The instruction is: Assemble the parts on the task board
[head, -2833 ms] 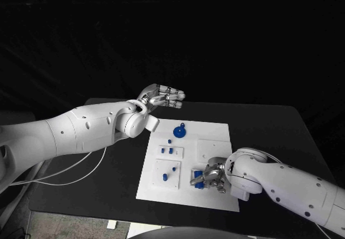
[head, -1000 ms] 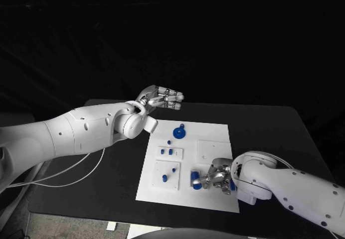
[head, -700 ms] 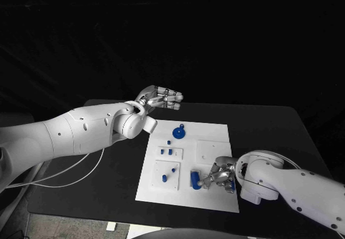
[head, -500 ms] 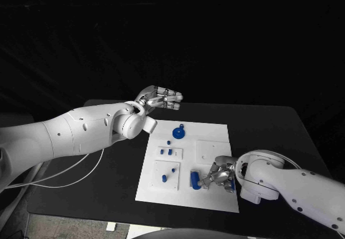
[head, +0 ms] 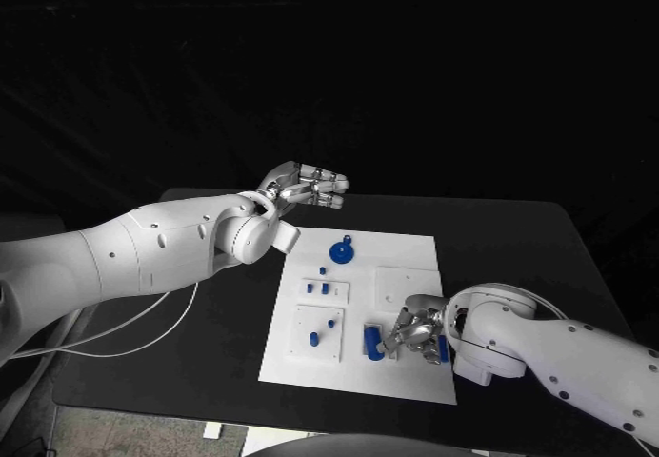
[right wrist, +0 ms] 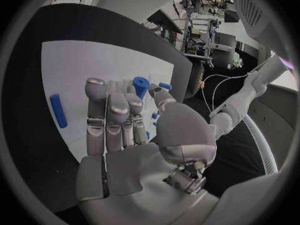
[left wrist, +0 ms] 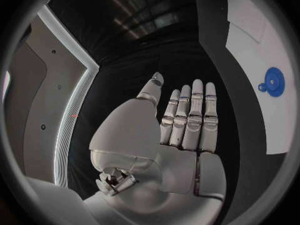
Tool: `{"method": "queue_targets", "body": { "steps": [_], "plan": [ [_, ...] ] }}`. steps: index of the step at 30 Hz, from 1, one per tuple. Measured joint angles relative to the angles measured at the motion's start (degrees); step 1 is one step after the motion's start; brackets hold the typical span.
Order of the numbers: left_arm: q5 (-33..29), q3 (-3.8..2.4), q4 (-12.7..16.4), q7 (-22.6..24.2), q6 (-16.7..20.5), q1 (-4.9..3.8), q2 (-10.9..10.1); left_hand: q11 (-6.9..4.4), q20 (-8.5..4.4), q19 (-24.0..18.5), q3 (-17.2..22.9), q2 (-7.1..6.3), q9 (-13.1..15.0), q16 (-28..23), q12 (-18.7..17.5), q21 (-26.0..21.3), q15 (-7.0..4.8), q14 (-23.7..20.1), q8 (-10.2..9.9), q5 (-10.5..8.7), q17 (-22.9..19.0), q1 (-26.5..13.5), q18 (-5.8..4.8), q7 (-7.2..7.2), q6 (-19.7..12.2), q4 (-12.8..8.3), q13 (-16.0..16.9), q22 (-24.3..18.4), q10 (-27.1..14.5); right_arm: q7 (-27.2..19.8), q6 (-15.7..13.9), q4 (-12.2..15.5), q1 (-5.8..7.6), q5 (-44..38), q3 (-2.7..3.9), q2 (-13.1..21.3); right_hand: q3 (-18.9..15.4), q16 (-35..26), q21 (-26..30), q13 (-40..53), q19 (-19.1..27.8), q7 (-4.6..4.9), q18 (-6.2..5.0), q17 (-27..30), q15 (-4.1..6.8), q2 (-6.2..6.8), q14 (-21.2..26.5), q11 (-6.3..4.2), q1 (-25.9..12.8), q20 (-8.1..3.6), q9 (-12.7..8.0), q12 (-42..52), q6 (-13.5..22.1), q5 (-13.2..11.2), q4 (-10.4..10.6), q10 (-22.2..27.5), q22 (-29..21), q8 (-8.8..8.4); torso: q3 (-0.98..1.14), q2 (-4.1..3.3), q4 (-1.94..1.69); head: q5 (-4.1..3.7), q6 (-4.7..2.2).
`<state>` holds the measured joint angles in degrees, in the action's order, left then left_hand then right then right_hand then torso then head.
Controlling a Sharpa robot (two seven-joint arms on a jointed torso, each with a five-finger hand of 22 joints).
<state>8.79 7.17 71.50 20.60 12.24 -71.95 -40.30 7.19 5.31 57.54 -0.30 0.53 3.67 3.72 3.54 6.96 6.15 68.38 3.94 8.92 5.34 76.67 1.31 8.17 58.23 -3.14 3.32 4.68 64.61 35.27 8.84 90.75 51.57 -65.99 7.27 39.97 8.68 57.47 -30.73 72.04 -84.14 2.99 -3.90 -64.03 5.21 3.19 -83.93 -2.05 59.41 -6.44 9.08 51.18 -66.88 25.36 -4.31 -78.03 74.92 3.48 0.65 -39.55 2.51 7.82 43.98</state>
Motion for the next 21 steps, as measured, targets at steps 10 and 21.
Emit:
{"method": "queue_targets", "body": {
  "steps": [10, 21],
  "plan": [
    [0.0, 0.0, 0.0, -0.1, 0.0, 0.0, -0.1, 0.0, 0.0, 0.0, 0.0, 0.0, 0.0, 0.0, 0.0, 0.0, 0.0, 0.0, 0.0, 0.0, 0.0, 0.0, 0.0, 0.0, 0.0, 0.0, 0.0, 0.0, 0.0, 0.0, 1.3, -0.1, -0.11, -0.1, -0.01, -0.2, 0.5, 0.0, 0.0, -0.1, 0.0, -0.19, 0.0, 0.1, 0.13, 1.51, 0.2, 0.0, 1.4, 0.0, -0.2, 0.0, -0.2, 0.8, -0.5, 0.0, 0.0, 0.0, -0.02, 0.02, 0.04, 0.15, 0.23],
    [0.0, 0.0, 0.0, -0.1, 0.0, 0.0, -0.1, 0.0, 0.0, 0.0, 0.0, 0.0, 0.0, 0.0, 0.0, 0.0, 0.0, 0.0, 0.0, 0.0, 0.0, 0.0, 0.0, 0.0, 0.0, 0.0, 0.0, 0.0, 0.0, 0.1, 2.2, -0.6, -0.26, -0.2, -0.03, -0.9, 0.9, 0.0, 0.0, -0.1, 0.0, -0.2, 0.0, 0.1, 0.13, 1.63, 0.2, 0.0, 2.5, -0.01, -0.3, 0.0, -0.7, -0.5, -0.4, 0.0, 0.0, 0.0, 0.05, 0.02, 0.08, 0.09, 0.25]
  ]
}}
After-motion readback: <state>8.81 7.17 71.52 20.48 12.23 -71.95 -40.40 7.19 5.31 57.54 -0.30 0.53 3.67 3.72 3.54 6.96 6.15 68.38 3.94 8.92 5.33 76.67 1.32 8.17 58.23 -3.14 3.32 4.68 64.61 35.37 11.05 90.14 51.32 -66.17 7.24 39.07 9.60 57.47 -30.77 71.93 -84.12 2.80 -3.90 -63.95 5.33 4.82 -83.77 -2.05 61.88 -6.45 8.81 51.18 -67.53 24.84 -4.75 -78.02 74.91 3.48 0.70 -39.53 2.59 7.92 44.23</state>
